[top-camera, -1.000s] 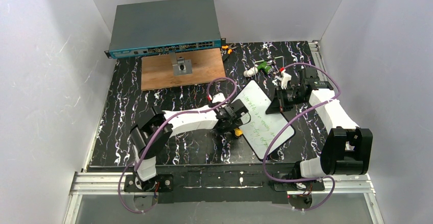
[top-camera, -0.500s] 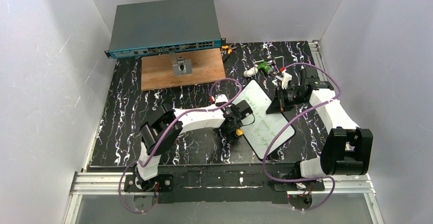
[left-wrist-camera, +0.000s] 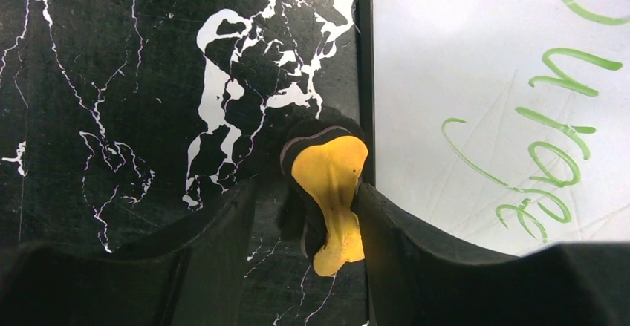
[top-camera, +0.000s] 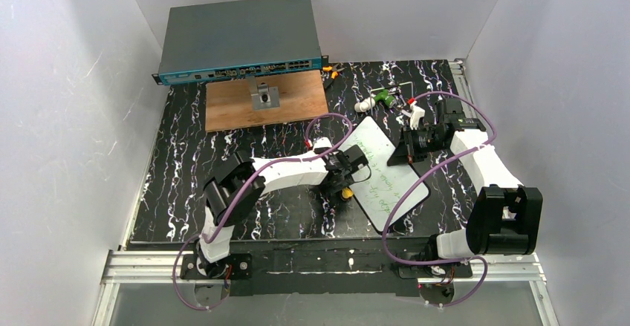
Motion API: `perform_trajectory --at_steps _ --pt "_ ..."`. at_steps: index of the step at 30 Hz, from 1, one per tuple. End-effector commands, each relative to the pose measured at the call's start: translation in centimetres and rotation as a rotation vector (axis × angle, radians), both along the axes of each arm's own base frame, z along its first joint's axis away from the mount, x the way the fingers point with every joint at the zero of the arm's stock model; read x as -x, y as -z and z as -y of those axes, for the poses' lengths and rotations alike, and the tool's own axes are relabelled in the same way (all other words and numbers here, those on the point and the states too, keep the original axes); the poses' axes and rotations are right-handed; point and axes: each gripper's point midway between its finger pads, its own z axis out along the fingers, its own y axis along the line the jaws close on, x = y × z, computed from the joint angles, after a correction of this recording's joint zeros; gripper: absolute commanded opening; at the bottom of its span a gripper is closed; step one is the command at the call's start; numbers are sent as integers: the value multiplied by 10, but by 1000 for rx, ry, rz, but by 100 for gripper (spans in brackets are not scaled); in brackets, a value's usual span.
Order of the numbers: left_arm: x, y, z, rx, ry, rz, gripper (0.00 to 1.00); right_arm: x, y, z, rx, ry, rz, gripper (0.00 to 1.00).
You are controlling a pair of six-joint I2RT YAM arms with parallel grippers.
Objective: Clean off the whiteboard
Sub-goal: Pick up the whiteboard eraser from the center of the board.
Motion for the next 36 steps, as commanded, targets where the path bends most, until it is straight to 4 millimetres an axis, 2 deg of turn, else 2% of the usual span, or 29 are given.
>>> perform_trajectory --at_steps 1,8,25,31,36 --pt "1 -22 5 14 12 10 53 -22 4 17 113 -19 161 1" --pt "-2 -32 7 13 15 42 54 -21 6 17 112 -21 154 1" --pt "-1 -6 9 -62 39 -8 42 -21 4 17 111 -19 160 1" --pt "1 -2 8 -73 43 -19 38 -20 4 17 110 -20 160 1" --pt "1 -2 9 -68 49 -23 30 -20 4 17 108 -20 160 1"
